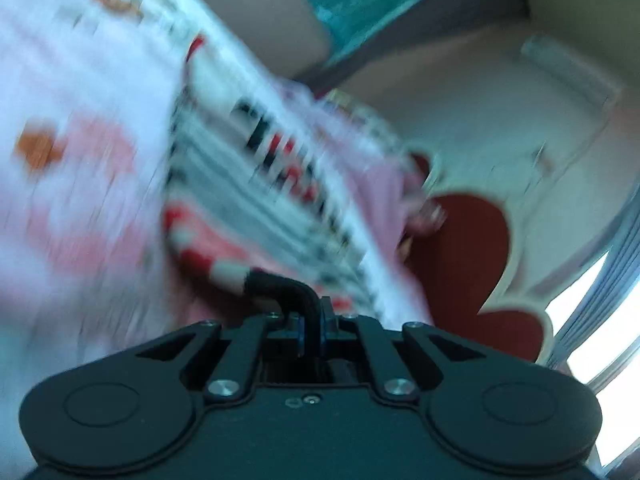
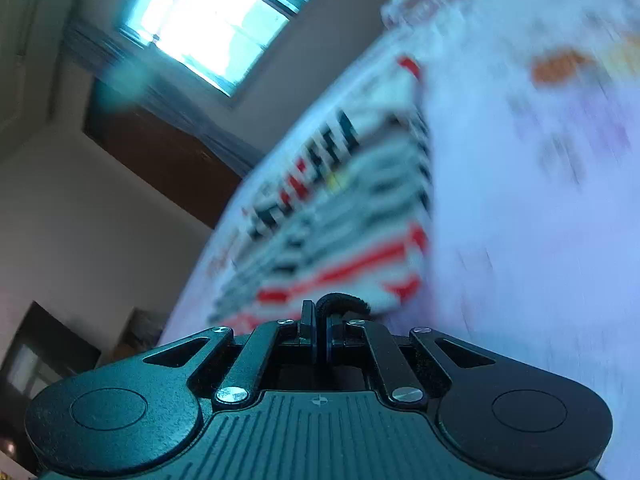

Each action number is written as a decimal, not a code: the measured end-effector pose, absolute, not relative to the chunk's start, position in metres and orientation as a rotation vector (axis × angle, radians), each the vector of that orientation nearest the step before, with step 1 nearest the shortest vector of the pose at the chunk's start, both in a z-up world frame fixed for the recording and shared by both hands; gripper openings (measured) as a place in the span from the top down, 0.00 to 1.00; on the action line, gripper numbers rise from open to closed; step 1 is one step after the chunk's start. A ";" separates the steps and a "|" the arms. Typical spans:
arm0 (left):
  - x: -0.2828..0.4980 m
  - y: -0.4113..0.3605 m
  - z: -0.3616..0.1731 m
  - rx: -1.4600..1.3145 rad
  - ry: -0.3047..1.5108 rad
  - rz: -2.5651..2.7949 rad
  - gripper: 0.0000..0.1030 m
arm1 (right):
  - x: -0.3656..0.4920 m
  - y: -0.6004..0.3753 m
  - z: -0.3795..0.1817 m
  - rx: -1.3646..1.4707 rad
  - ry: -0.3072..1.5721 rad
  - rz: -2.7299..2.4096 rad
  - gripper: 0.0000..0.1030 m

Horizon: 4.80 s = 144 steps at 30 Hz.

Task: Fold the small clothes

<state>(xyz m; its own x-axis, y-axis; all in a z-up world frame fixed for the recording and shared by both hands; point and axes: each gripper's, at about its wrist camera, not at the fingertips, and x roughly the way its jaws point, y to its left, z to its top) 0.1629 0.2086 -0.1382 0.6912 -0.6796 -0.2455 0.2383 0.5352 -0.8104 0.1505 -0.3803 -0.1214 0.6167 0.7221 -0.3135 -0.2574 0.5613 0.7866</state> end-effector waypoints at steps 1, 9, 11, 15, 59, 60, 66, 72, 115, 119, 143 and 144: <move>0.174 0.212 -0.129 -0.848 0.564 -0.590 0.96 | 0.160 -0.382 -0.113 0.770 0.658 0.641 0.97; 0.337 0.218 -0.081 -0.874 0.439 -0.612 0.95 | 0.344 -0.378 -0.060 0.884 0.566 0.661 0.97; 0.379 0.218 -0.082 -0.882 0.442 -0.596 0.95 | 0.403 -0.374 -0.065 0.954 0.585 0.632 0.97; 0.466 0.215 -0.100 -0.858 0.549 -0.477 0.90 | 0.506 -0.369 -0.098 1.086 0.699 0.533 0.97; 0.536 0.162 -0.112 -0.080 0.693 -0.390 0.47 | 0.550 -0.314 -0.112 0.084 0.506 0.476 0.59; 0.537 0.163 -0.111 -0.087 0.693 -0.395 0.47 | 0.550 -0.324 -0.112 0.160 0.484 0.492 0.59; 0.546 0.179 -0.113 -0.191 0.706 -0.454 0.48 | 0.545 -0.319 -0.117 0.133 0.555 0.625 0.59; 0.562 0.177 -0.120 -0.260 0.746 -0.496 0.87 | 0.575 -0.304 -0.128 0.179 0.686 0.616 0.59; 0.379 0.045 -0.125 0.065 0.558 -0.266 0.47 | 0.382 -0.226 -0.139 0.045 0.595 0.472 1.00; 0.361 0.098 -0.125 0.030 0.566 -0.205 0.47 | 0.386 -0.293 -0.147 0.094 0.621 0.378 1.00; 0.464 0.106 -0.121 0.145 0.572 -0.251 0.24 | 0.516 -0.264 -0.136 0.111 0.716 0.432 1.00; 0.469 0.109 -0.119 0.157 0.573 -0.223 0.24 | 0.515 -0.273 -0.136 0.129 0.713 0.424 1.00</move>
